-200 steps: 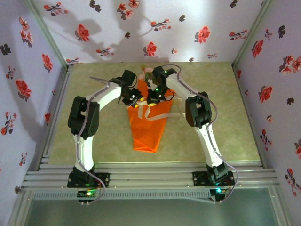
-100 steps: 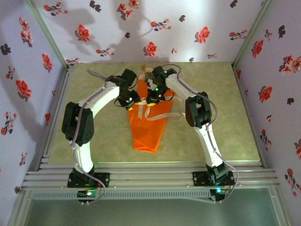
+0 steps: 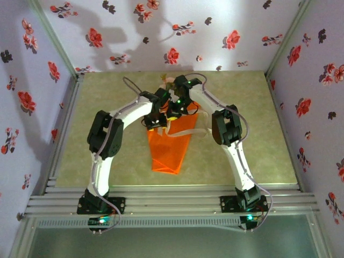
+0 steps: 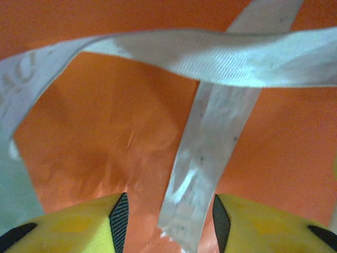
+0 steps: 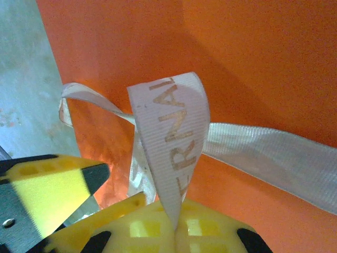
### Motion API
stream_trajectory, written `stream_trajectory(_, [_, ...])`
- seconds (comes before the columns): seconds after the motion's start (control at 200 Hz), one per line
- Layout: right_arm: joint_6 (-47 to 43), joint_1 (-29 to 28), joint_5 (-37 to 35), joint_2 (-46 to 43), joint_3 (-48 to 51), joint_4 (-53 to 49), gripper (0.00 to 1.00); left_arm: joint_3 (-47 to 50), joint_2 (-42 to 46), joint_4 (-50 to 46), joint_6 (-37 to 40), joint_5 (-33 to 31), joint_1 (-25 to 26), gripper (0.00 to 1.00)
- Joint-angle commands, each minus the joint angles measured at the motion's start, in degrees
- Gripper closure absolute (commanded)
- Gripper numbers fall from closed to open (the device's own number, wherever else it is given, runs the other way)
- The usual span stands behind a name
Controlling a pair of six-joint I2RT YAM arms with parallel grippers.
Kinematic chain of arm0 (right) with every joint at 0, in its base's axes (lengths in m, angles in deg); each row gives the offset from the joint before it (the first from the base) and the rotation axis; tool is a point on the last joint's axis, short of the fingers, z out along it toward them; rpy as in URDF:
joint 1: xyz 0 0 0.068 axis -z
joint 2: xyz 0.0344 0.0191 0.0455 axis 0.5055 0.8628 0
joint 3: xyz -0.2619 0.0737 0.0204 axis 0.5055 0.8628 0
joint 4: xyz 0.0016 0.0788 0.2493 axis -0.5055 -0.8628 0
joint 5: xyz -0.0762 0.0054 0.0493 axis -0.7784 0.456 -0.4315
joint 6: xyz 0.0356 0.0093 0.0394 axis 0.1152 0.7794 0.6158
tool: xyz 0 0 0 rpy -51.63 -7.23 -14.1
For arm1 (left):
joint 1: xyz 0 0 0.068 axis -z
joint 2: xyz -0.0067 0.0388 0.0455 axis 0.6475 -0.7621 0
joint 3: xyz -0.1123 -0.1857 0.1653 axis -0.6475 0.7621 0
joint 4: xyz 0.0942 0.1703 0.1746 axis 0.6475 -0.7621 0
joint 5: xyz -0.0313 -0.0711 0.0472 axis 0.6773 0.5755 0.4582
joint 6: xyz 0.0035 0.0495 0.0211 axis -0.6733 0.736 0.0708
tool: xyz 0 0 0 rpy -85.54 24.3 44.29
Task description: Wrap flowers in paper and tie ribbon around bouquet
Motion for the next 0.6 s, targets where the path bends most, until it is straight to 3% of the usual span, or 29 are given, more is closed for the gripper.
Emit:
stream_trajectory(0.0, [1.0,0.3,1.3,0.8,0.6,0.5,1.00,-2.1,-2.0,2.1,3.0,-2.2,0.3,0.52])
stream_trajectory(0.12, [0.9,0.4,1.4,0.8,0.7,0.4,1.00,-3.4,-3.3,1.8,3.5,-2.6,0.5,0.54])
stream_trajectory(0.385, [0.9,0.5,1.4,0.7,0.7,0.3,1.00,-3.3,-4.0,2.0,4.0,-4.1,0.7,0.77])
stream_trajectory(0.595, [1.3,0.5,1.5,0.6,0.8,0.7,1.00,-2.6,-2.7,1.7,3.8,-5.0,0.7,0.88])
